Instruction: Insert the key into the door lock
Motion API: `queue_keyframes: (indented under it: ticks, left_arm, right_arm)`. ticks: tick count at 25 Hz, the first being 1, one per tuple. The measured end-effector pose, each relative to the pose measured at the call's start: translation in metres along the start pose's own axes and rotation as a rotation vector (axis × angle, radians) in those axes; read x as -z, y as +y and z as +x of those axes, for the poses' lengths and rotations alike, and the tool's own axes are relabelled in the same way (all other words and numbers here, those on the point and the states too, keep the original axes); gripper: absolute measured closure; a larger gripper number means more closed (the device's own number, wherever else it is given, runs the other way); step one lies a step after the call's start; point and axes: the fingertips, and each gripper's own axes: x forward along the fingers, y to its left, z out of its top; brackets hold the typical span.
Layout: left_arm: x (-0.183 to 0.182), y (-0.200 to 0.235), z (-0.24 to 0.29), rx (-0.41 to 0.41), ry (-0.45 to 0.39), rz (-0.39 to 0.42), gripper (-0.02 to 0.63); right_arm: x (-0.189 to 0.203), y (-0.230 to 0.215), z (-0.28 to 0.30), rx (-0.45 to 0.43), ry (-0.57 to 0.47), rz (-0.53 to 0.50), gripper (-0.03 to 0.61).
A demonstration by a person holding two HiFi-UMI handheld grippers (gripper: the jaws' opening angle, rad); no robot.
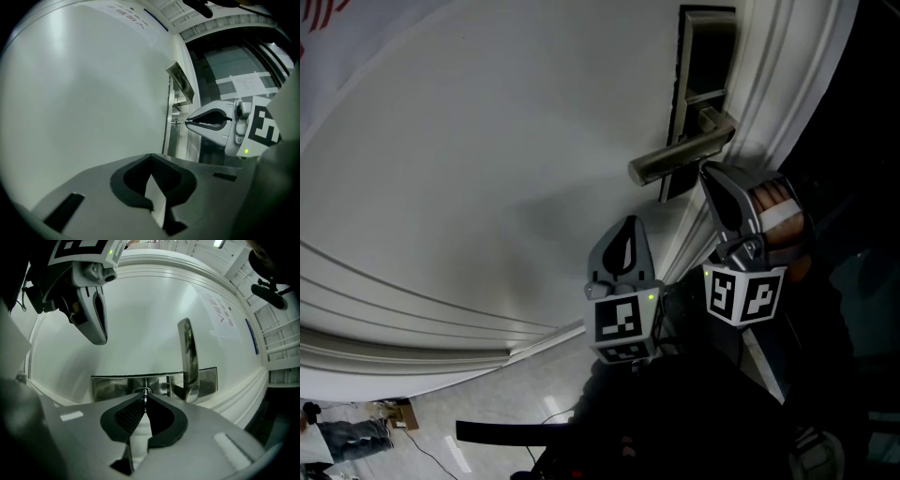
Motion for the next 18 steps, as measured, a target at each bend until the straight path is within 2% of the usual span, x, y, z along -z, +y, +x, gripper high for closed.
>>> queue_keyframes:
  ticks: [9, 13, 18]
  left_arm:
    - [-0.0008, -0.0004, 0.0003, 0.004, -0.001, 0.012, 0.612]
    - [-0.0035, -0.0028, 0.0002, 0.010, -0.001, -0.008, 0.612]
    - [-0.0009, -0.0008, 0.0003, 0.003, -0.002, 0.014, 0.612]
  right_arm:
    - [0.0000, -0.0002, 0.0000, 0.002, 0.000, -0.003, 0.566]
    - [0.0001, 0.0001, -0.0002, 0.000, -0.001, -0.004, 0.566]
    - [0.0000, 0.0001, 0.0003, 0.000, -0.001, -0.004, 0.566]
